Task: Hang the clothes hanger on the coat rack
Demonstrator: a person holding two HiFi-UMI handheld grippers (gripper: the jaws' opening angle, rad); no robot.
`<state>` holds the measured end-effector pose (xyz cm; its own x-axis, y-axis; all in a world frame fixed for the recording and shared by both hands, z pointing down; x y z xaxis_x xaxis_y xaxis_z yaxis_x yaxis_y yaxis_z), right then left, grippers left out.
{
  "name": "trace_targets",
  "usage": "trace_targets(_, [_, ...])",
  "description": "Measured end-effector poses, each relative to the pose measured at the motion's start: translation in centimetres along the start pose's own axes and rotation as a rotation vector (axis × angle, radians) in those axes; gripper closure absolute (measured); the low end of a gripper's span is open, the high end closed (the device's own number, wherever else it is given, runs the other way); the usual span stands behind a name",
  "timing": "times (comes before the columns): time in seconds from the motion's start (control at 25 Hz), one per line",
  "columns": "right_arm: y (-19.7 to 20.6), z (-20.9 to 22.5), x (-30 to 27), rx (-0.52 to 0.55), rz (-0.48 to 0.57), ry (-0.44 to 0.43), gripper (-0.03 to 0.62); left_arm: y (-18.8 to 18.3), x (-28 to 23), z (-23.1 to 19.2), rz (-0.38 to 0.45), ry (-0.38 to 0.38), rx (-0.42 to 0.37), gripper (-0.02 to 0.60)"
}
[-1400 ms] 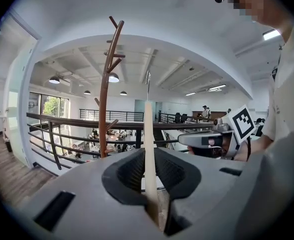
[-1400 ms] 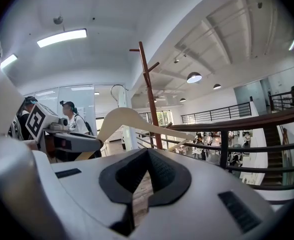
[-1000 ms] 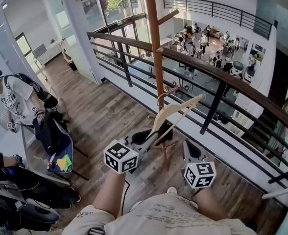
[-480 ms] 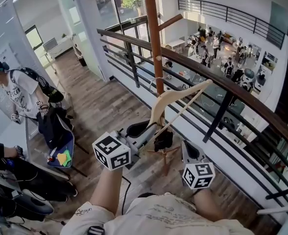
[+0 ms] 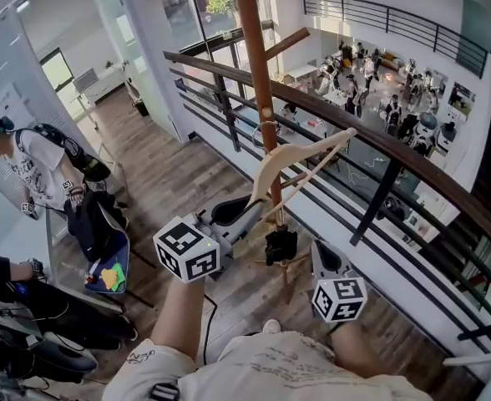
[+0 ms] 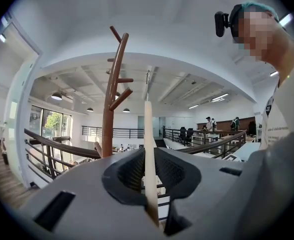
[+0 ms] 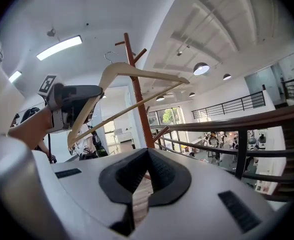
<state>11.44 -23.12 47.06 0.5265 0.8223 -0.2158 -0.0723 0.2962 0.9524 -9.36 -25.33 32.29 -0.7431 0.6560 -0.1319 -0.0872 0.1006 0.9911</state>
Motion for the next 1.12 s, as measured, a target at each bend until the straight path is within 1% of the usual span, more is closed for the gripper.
trace_targets(0.28, [-1.1,0.5,-1.8,0.01,-0.003,0.004,0.592,-0.8,-1.3,-2.1,0.015,0.007,0.012,0.525])
trace_targets(0.48, [-1.9,0.3,-3.4,0.031,-0.006,-0.004,0.592,-1.1,-1.8,-3.8,0.011,0.015,0.004,0.525])
trace_targets(0.64, [-2.1,0.4,-4.0,0.036,-0.009,0.003,0.592,-0.8,-2.6,-4.5,-0.006,0.02,0.0,0.525])
trace_targets(0.88, [-2.3,0.9,-4.1,0.048,-0.007,0.014,0.592,0.2,-3.5,-5.3,-0.011,0.024,0.027,0.525])
trace_targets(1.12, [-2.2,1.6,-3.7,0.049,-0.016,0.024,0.592,1.1,-4.3,-6.1,-0.013,0.008,0.05,0.525])
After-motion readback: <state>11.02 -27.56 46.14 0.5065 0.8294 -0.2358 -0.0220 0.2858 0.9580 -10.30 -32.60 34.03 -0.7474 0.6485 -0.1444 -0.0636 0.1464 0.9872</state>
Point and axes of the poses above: the fingertips, and each gripper's own axes: x backward along the fingers, z to its right, y out of its underside, the point moved 7 cm from there along x, backward along the fingers, and after that the axes turned 4 degrees about -z, right-handed, at the moved point
